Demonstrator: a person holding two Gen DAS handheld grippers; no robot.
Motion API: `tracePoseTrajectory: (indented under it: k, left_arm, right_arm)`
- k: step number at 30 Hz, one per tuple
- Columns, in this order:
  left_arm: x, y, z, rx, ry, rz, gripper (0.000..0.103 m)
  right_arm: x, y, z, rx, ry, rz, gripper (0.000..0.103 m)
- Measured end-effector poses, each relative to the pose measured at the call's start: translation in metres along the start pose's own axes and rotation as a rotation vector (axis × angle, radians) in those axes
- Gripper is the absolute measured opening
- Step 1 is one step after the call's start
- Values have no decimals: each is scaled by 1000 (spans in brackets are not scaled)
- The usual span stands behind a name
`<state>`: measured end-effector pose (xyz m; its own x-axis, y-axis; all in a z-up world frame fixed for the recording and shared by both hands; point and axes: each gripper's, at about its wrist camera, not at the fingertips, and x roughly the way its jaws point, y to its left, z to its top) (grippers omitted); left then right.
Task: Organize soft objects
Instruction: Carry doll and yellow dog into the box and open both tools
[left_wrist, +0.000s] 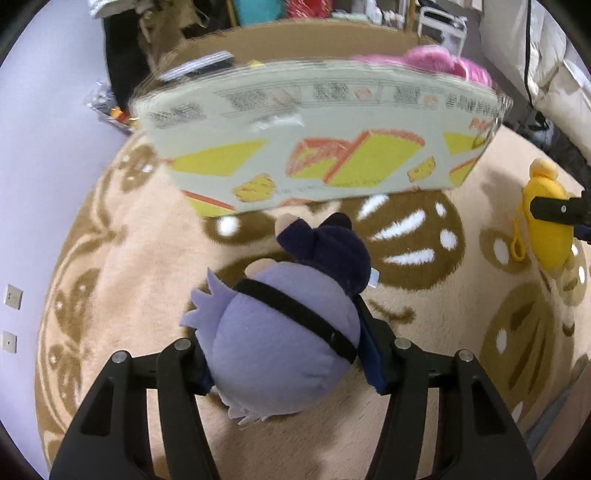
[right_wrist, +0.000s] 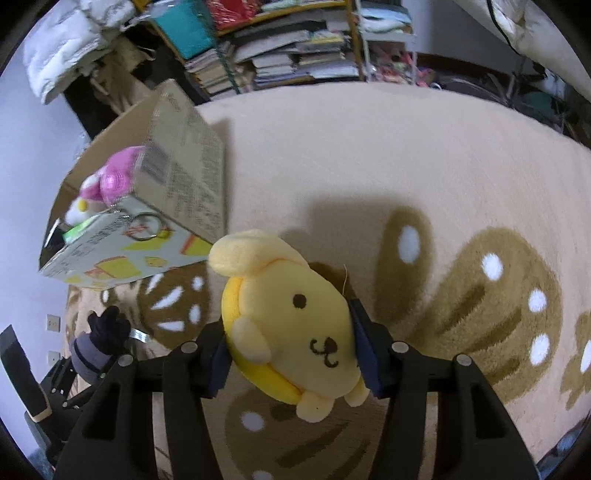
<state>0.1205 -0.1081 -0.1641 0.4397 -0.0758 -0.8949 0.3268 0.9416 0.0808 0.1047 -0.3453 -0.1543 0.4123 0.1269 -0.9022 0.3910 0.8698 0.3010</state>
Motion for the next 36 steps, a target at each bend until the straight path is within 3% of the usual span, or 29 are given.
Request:
tracePoseTrajectory:
  k: [6, 13, 23, 28, 36]
  left_arm:
    - [-37, 14, -8, -33, -75, 51, 59]
    - [-85, 39, 16, -87, -163, 104, 59]
    - [-147, 53, 37, -31, -311, 178, 59]
    - [-163, 47, 63, 14, -368, 160, 59]
    - [-155, 33, 103, 45, -420, 162, 60]
  right_arm:
    - [-13, 22, -4, -83, -53, 24, 60]
    - [-43, 58, -12, -192, -158, 55, 60]
    - [-81, 106, -10, -301, -270, 120, 60]
    - [-90, 130, 9, -342, -312, 135, 60]
    - [-99, 146, 56, -338, -393, 155, 60]
